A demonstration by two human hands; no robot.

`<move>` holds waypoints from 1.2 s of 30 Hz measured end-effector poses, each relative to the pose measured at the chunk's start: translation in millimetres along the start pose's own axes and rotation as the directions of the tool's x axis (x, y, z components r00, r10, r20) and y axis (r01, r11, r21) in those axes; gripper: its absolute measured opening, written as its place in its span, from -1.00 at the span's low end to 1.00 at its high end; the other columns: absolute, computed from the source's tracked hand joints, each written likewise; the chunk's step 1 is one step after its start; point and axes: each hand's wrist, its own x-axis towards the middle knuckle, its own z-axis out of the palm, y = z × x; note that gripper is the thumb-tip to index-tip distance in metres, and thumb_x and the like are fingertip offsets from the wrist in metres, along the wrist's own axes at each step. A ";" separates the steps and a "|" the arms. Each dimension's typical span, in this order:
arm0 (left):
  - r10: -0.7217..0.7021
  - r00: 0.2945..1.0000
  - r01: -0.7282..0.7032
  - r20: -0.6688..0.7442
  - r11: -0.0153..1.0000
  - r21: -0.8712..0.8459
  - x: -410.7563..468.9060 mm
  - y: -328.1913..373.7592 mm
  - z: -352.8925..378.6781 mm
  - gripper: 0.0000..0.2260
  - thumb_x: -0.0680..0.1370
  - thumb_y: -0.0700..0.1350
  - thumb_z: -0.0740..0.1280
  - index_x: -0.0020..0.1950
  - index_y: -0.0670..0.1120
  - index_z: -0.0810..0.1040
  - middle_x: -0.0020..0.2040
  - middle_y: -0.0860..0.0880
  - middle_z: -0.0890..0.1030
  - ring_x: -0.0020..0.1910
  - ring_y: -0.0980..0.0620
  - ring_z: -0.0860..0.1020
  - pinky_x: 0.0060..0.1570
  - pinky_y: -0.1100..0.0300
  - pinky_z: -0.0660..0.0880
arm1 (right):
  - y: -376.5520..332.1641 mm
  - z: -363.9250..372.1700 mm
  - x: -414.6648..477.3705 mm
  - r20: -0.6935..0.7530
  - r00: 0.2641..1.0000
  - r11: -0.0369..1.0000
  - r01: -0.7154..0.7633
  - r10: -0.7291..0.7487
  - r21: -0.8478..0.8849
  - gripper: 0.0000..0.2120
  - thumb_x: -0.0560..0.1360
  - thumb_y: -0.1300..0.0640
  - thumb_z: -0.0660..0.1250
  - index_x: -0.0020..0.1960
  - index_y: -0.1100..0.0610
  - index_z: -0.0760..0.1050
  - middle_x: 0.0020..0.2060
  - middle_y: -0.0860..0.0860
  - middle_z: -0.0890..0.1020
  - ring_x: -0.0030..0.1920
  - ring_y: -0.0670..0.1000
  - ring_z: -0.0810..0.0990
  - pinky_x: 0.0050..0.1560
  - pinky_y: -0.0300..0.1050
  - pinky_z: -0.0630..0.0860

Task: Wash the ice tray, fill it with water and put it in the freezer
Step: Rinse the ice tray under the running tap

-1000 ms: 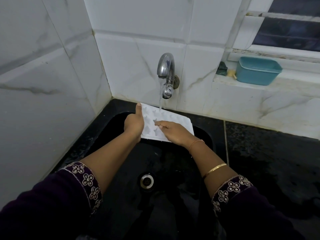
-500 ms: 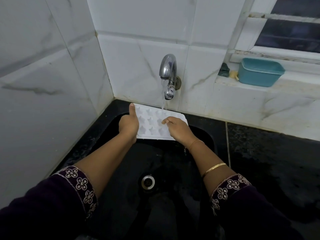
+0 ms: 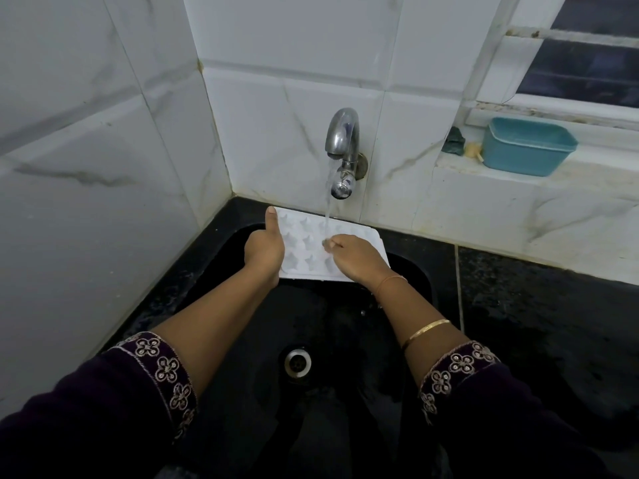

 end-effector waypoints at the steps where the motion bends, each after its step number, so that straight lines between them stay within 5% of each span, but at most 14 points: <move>1: 0.002 1.000 -0.002 -0.003 1.000 -0.005 -0.6 0.3 0.8 -0.49 0.60 0.26 0.00 -0.30 -0.12 0.34 -0.30 -0.01 0.39 -0.32 0.02 0.40 -0.35 0.17 0.35 | -1.7 0.4 -1.5 0.000 1.000 1.000 0.016 -0.016 0.011 -0.75 0.59 0.14 0.10 0.02 0.17 0.55 0.21 0.05 0.57 0.25 0.10 0.47 0.27 -0.04 0.37; 5: 0.015 1.000 -0.016 -0.026 1.000 -0.015 2.4 3.2 -2.5 -0.49 0.59 0.26 0.01 -0.27 -0.13 0.37 -0.28 -0.01 0.40 -0.31 0.03 0.41 -0.36 0.19 0.33 | -0.2 -2.6 -9.1 0.095 0.994 0.997 0.045 -0.051 0.067 -0.67 0.62 0.14 0.08 0.33 0.12 0.45 0.39 -0.02 0.43 0.36 0.00 0.39 0.31 -0.22 0.24; 9: 0.009 1.000 -0.009 -0.014 1.000 -0.014 1.2 1.0 1.0 -0.47 0.59 0.26 0.00 -0.26 -0.15 0.38 -0.28 -0.01 0.41 -0.29 0.02 0.42 -0.31 0.17 0.36 | 1.8 -7.2 -7.1 0.049 0.999 1.000 0.003 -0.004 0.023 -0.69 0.57 0.18 0.10 0.19 0.06 0.54 0.32 -0.08 0.49 0.30 -0.02 0.45 0.32 -0.16 0.31; 12: 0.007 1.000 -0.007 -0.016 1.000 -0.026 -0.8 2.7 2.5 -0.47 0.60 0.26 -0.01 -0.25 -0.16 0.37 -0.27 -0.01 0.41 -0.31 0.04 0.41 -0.36 0.20 0.32 | -6.0 -4.6 -8.4 0.007 1.000 1.000 0.021 -0.021 0.005 -0.73 0.56 0.22 0.11 0.13 0.28 0.50 0.26 0.12 0.53 0.29 0.13 0.45 0.34 0.06 0.33; 16: 0.012 0.999 -0.013 -0.034 0.999 -0.031 2.7 4.7 -1.9 -0.47 0.60 0.26 0.00 -0.20 -0.18 0.38 -0.27 0.00 0.39 -0.30 0.03 0.40 -0.27 0.16 0.34 | -2.6 -6.8 -12.1 0.109 0.993 0.997 0.032 -0.039 0.067 -0.66 0.62 0.14 0.08 0.33 0.13 0.45 0.38 -0.02 0.43 0.37 0.01 0.39 0.36 -0.16 0.26; 21: -0.012 1.000 0.012 -0.008 1.000 -0.009 -2.2 0.8 2.4 -0.50 0.60 0.26 0.00 -0.32 -0.10 0.31 -0.29 -0.01 0.39 -0.34 0.06 0.38 -0.26 0.17 0.36 | -2.0 -4.9 -5.4 0.006 1.000 1.000 0.013 -0.013 -0.005 -0.70 0.57 0.19 0.07 0.12 0.06 0.55 0.27 -0.04 0.54 0.28 0.01 0.45 0.32 -0.11 0.33; 24: -0.005 1.000 0.005 -0.020 1.000 -0.012 -1.2 1.8 2.0 -0.49 0.59 0.26 0.00 -0.31 -0.11 0.31 -0.31 0.00 0.37 -0.35 0.07 0.36 -0.36 0.21 0.33 | -7.6 0.9 -8.1 0.027 0.999 0.999 0.037 -0.037 -0.017 -0.76 0.59 0.19 0.06 -0.04 0.20 0.49 0.12 0.10 0.58 0.16 0.13 0.48 0.20 -0.03 0.37; 26: -0.004 1.000 0.004 -0.026 1.000 -0.027 1.2 2.4 -0.3 -0.48 0.59 0.28 0.01 -0.25 -0.14 0.37 -0.29 0.00 0.39 -0.33 0.05 0.39 -0.25 0.15 0.38 | -6.3 -0.5 -13.4 0.082 0.996 0.999 0.037 -0.038 0.011 -0.69 0.62 0.16 0.06 0.20 0.24 0.50 0.28 0.10 0.52 0.19 0.10 0.48 0.28 -0.06 0.32; 29: -0.014 0.999 0.012 -0.045 1.000 -0.027 2.5 0.9 -1.5 -0.48 0.59 0.27 0.01 -0.14 -0.17 0.40 -0.28 -0.01 0.40 -0.22 -0.02 0.46 -0.13 0.11 0.39 | 2.1 -6.4 -15.1 0.117 0.993 0.999 0.034 -0.030 -0.032 -0.65 0.63 0.08 0.05 0.35 0.04 0.43 0.40 -0.06 0.40 0.34 0.00 0.39 0.33 -0.19 0.23; 32: -0.021 0.999 0.020 -0.028 0.999 -0.038 -0.3 0.2 1.1 -0.48 0.59 0.27 0.00 -0.17 -0.17 0.40 -0.27 -0.01 0.41 -0.14 -0.06 0.47 -0.12 0.11 0.42 | 2.7 -6.4 -12.7 0.049 0.999 0.998 0.021 -0.018 -0.060 -0.67 0.59 0.11 0.08 0.28 0.02 0.47 0.35 -0.07 0.46 0.35 0.01 0.40 0.37 -0.09 0.29; 36: -0.023 1.000 0.022 -0.020 0.999 -0.037 -3.3 1.2 2.5 -0.49 0.59 0.27 0.00 -0.31 -0.11 0.31 -0.29 0.00 0.38 -0.30 0.03 0.41 -0.26 0.16 0.38 | -4.8 -1.9 -10.8 0.030 0.999 0.998 0.030 -0.032 0.052 -0.78 0.57 0.22 0.12 0.08 0.22 0.52 0.17 0.06 0.56 0.16 0.08 0.48 0.23 -0.05 0.36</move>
